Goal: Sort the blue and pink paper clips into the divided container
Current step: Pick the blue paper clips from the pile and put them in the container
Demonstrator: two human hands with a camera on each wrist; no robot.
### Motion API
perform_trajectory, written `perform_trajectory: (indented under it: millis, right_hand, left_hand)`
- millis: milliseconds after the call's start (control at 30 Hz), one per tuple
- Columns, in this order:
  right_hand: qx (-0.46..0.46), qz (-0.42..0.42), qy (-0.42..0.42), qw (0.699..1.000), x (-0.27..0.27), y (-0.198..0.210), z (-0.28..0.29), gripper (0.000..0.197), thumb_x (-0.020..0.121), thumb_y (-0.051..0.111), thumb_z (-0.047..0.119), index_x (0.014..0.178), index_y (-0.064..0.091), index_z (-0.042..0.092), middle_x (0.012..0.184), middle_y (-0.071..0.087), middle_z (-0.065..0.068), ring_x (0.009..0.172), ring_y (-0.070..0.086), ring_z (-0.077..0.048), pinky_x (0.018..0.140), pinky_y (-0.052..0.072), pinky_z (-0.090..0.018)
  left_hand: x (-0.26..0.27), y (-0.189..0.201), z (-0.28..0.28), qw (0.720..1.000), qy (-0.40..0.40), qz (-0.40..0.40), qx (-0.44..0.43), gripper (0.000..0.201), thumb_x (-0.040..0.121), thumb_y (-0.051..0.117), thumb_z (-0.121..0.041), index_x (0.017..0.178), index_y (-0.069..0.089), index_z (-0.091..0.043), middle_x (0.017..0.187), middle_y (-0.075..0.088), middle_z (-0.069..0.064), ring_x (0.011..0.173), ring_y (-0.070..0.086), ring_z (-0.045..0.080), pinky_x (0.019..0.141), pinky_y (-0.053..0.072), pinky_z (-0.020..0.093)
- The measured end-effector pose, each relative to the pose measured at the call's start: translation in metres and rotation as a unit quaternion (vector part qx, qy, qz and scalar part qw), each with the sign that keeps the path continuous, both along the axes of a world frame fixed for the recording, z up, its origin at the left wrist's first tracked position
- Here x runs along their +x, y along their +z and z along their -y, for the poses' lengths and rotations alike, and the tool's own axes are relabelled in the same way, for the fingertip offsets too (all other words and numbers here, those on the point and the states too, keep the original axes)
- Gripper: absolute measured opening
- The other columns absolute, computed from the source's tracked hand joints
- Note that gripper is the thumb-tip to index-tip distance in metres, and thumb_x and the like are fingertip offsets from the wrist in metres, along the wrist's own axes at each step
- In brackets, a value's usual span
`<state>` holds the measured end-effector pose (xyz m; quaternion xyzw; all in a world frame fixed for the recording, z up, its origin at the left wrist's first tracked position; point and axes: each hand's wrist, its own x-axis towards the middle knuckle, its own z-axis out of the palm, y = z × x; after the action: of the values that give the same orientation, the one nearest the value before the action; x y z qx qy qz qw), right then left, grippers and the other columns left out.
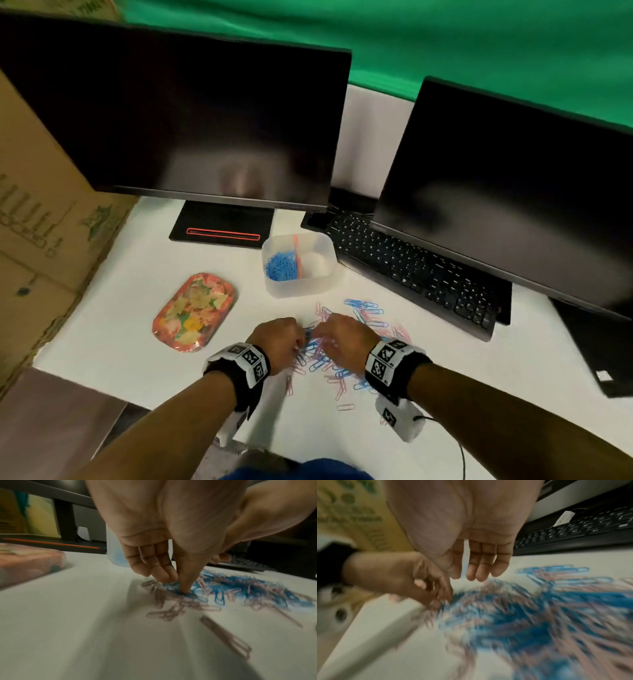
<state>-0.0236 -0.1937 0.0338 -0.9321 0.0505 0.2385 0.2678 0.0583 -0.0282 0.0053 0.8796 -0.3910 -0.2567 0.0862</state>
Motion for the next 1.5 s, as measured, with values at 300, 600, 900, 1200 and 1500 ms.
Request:
perform_trajectory:
  millis: [300, 600, 900, 1200, 1500]
  right_hand:
    - [-0.03, 0.006, -0.043, 0.999, -0.031, -0.025, 0.015, 0.036, 0.093, 0.049, 0.022, 0.128, 0.056, 0.026, 0.127, 0.049, -0.001, 0.121, 0.048, -0.023, 0.104, 0.042, -0.035]
    - [-0.092, 0.05, -0.018, 0.994, -0.022, -0.018, 0.0, 0.027, 0.091, 0.052, 0.033, 0.112, 0.062, 0.021, 0.117, 0.057, -0.003, 0.11, 0.055, -0.024, 0.091, 0.046, -0.032]
    - [-0.099, -0.018, -0.07, 0.992, -0.007, -0.017, -0.026, 0.023, 0.089, 0.054, 0.021, 0.108, 0.063, 0.012, 0.116, 0.06, -0.008, 0.108, 0.06, -0.029, 0.091, 0.051, -0.035]
    - [-0.063, -0.072, -0.094, 0.991, -0.004, -0.014, -0.023, 0.038, 0.082, 0.059, 0.002, 0.118, 0.055, 0.016, 0.122, 0.057, -0.008, 0.111, 0.058, -0.029, 0.093, 0.051, -0.035]
    - [-0.034, -0.055, -0.11, 0.992, -0.01, -0.022, -0.016, 0.021, 0.084, 0.059, 0.008, 0.104, 0.067, 0.011, 0.111, 0.064, -0.008, 0.104, 0.063, -0.027, 0.085, 0.053, -0.03]
  left_hand:
    - [0.005, -0.011, -0.005, 0.999, -0.033, 0.03, 0.028, 0.017, 0.089, 0.045, -0.022, 0.094, 0.062, -0.021, 0.106, 0.056, 0.002, 0.101, 0.056, 0.024, 0.082, 0.048, 0.035]
    - [0.002, -0.018, -0.008, 1.0, -0.012, 0.02, 0.009, 0.018, 0.087, 0.05, -0.029, 0.101, 0.058, -0.022, 0.108, 0.054, 0.0, 0.102, 0.055, 0.023, 0.082, 0.047, 0.035]
    - [0.005, -0.012, -0.01, 0.992, 0.097, -0.06, -0.046, 0.01, 0.083, 0.055, -0.02, 0.085, 0.063, -0.026, 0.084, 0.059, -0.006, 0.085, 0.059, 0.02, 0.076, 0.049, 0.031]
    - [0.013, -0.007, -0.015, 0.938, 0.214, -0.219, -0.159, 0.038, 0.071, 0.053, 0.002, 0.093, 0.065, -0.026, 0.069, 0.067, -0.002, 0.071, 0.062, 0.016, 0.075, 0.051, 0.029]
    - [0.012, 0.001, -0.01, 0.876, 0.299, -0.309, -0.218, 0.015, 0.089, 0.059, -0.006, 0.084, 0.07, -0.015, 0.074, 0.07, 0.003, 0.067, 0.066, 0.016, 0.054, 0.051, 0.023]
